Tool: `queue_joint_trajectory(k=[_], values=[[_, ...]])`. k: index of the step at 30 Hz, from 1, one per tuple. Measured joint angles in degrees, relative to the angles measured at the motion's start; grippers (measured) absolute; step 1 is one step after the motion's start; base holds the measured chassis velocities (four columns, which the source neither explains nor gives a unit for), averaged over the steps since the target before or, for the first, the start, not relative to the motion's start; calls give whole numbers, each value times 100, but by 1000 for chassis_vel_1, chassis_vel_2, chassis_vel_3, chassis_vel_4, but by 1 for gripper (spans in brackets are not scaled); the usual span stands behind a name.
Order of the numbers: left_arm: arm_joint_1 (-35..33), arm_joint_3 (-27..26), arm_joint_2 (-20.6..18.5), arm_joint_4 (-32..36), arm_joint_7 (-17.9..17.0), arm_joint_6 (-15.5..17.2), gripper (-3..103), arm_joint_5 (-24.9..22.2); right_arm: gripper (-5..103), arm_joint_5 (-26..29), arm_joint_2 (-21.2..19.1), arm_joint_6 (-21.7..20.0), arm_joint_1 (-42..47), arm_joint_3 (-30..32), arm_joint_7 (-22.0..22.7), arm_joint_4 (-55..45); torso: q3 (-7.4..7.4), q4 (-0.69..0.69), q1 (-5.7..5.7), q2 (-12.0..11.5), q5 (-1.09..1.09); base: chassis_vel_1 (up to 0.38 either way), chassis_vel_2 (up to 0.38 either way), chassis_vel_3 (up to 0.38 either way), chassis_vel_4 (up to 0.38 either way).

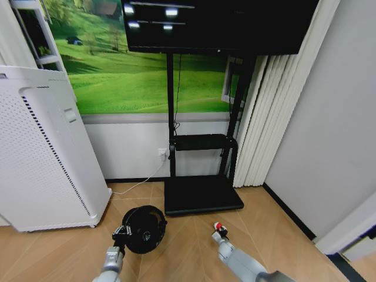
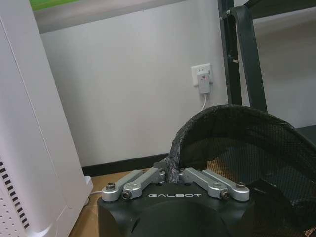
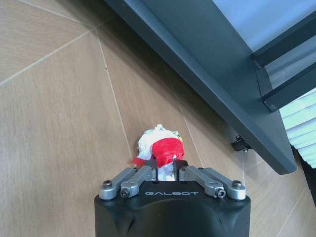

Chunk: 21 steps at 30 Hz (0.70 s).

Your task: Pick up the trash bin and place the garbage on the floor into it.

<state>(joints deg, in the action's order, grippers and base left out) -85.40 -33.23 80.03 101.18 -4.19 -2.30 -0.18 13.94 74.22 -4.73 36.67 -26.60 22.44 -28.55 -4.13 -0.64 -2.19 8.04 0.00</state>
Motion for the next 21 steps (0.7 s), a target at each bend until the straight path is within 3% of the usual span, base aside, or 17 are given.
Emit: queue_joint_trajectory(k=[6, 10, 11, 14, 21], values=[[27, 29, -3, -1, -8, -1, 4, -4, 13, 503, -462, -345, 200, 39, 260, -957, 0, 0, 0, 0, 1, 0, 0, 0, 0], [62, 122, 10, 1, -14, -1, 4, 8, 13, 1290, -1355, -856, 469, 134, 668, -2356, 0, -3, 0, 0, -4, 0, 0, 0, 0], [62, 122, 10, 1, -14, -1, 4, 8, 13, 1290, -1355, -856, 469, 134, 668, -2356, 0, -3, 0, 0, -4, 0, 0, 0, 0], [81, 176, 9, 27, -15, -1, 4, 28, 13, 1651, -1924, -1127, 784, 311, 914, -3459, 0, -1, 0, 0, 0, 0, 0, 0, 0], [119, 284, -9, 43, -19, -1, 4, 50, 13, 1719, -2460, -1113, 1417, 955, 1057, -4725, 0, 1, 0, 0, 1, 0, 0, 0, 0]])
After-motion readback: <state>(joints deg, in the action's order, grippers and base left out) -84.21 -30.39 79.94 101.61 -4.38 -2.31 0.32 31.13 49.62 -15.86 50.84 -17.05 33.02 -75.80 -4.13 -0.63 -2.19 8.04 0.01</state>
